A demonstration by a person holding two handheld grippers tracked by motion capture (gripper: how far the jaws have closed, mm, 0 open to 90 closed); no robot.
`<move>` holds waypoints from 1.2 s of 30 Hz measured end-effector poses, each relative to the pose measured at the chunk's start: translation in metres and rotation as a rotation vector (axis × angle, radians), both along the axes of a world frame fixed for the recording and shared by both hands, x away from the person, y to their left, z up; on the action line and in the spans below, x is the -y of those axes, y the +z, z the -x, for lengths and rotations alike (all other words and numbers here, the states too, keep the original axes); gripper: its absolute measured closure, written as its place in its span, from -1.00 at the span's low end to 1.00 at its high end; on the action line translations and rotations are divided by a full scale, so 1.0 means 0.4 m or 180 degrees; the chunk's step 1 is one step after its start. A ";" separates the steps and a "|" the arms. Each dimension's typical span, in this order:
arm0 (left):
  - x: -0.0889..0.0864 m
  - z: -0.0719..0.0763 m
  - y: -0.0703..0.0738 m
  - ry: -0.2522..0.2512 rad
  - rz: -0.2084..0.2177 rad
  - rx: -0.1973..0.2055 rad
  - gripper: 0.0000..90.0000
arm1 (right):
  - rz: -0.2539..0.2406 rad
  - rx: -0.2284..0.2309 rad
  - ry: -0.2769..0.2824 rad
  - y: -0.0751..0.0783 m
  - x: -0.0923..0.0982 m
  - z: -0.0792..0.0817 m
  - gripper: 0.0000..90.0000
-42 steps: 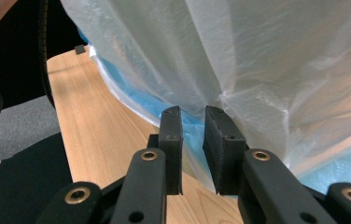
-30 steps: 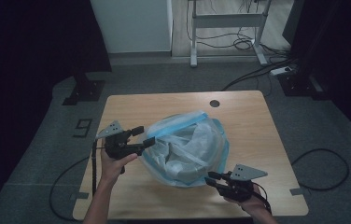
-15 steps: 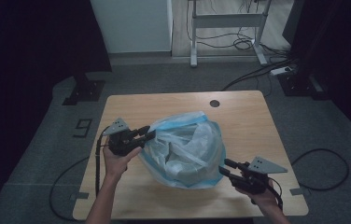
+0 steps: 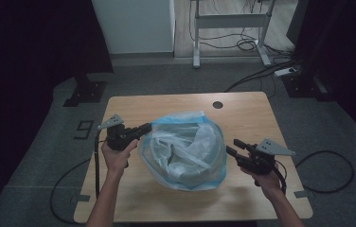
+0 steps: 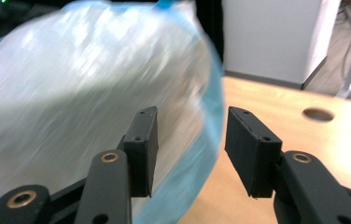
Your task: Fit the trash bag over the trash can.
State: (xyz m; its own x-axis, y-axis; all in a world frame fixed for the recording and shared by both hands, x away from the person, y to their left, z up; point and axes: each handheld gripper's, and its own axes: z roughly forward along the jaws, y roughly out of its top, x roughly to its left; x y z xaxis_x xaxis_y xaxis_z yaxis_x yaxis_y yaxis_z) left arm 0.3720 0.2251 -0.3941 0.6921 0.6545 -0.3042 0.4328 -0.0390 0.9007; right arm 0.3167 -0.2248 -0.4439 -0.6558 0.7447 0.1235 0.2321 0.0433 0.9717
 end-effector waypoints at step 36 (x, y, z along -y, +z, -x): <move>-0.015 -0.080 -0.063 0.0141 0.0011 -0.0339 0.95 | -0.0051 -0.0210 0.0237 -0.001 -0.071 -0.168 0.98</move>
